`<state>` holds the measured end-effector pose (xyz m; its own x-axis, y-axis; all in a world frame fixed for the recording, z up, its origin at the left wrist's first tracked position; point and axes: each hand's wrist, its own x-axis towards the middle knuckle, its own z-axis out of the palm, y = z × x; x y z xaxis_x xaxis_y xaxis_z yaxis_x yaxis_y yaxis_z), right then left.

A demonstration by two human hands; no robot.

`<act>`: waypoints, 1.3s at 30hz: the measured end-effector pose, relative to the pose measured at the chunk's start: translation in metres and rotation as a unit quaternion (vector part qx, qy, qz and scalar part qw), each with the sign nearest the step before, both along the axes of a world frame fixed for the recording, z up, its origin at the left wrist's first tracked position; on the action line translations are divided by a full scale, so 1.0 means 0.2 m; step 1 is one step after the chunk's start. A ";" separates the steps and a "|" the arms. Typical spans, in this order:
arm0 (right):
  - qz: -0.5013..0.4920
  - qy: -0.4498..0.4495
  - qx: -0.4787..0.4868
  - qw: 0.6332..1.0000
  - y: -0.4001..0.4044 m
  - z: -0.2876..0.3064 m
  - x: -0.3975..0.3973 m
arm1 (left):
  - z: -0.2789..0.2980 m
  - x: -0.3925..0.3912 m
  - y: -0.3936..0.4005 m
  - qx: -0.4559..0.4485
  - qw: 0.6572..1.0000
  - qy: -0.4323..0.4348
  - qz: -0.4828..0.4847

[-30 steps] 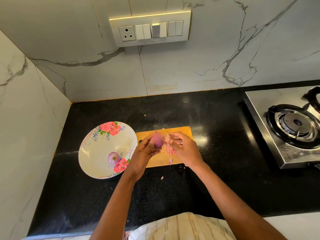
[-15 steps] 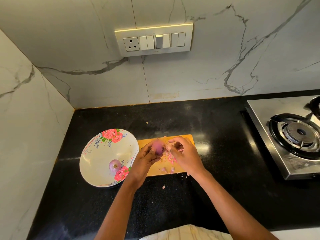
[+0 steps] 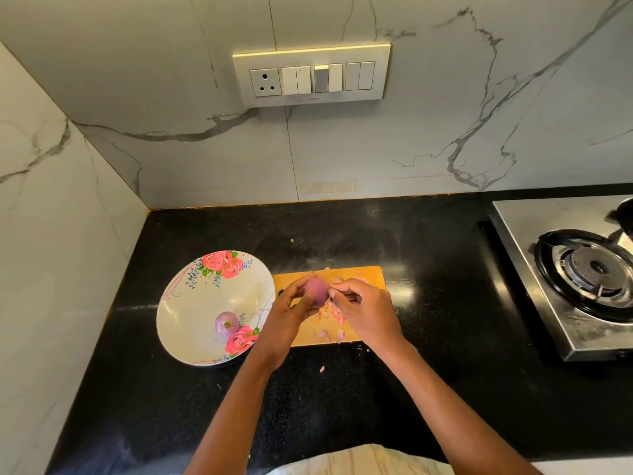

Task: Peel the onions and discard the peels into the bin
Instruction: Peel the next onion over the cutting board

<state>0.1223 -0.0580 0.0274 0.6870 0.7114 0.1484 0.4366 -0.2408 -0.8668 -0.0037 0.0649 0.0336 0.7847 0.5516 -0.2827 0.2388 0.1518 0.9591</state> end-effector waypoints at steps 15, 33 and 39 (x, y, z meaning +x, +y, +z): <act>-0.028 0.061 0.002 0.998 0.00 0.01 0.02 | -0.02 0.01 -0.01 -0.021 1.000 -0.010 0.000; -0.019 0.032 -0.002 0.999 0.01 0.01 0.00 | -0.05 -0.02 0.00 0.007 1.000 0.007 -0.014; -0.050 0.052 -0.009 0.997 0.00 0.00 0.02 | -0.02 0.00 -0.02 -0.033 0.999 -0.010 0.006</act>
